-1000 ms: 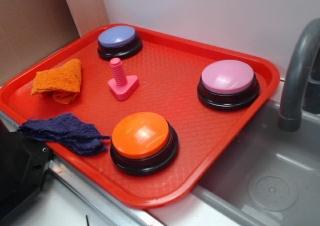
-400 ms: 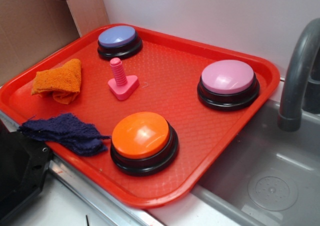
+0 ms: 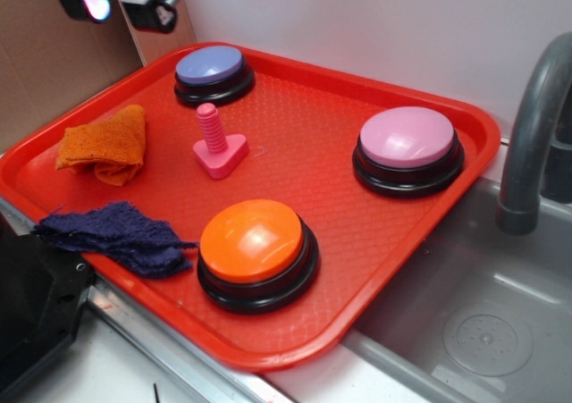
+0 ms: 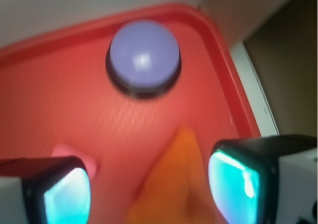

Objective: Push the purple button.

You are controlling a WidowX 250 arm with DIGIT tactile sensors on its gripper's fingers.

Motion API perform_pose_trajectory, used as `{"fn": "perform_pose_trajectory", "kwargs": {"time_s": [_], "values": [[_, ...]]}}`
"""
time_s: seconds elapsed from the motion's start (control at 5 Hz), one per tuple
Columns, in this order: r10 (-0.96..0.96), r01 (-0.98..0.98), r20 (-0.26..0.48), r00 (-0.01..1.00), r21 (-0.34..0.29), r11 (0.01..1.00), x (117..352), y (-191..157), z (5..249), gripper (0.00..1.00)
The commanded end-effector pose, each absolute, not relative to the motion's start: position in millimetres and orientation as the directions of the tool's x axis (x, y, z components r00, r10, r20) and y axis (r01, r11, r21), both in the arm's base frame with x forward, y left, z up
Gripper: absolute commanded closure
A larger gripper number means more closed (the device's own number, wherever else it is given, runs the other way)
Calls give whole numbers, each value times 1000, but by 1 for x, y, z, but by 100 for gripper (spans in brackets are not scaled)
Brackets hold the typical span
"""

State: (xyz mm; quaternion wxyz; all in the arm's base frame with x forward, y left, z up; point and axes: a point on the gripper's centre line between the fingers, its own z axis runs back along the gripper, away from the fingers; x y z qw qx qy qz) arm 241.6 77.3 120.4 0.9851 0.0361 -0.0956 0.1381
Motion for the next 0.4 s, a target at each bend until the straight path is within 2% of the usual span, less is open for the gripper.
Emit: {"fn": "perform_pose_trajectory", "kwargs": {"time_s": [0.0, 0.2], "values": [[310, -339, 223, 924, 105, 935, 275, 112, 97, 0], [292, -321, 229, 928, 100, 942, 290, 121, 84, 0]]}}
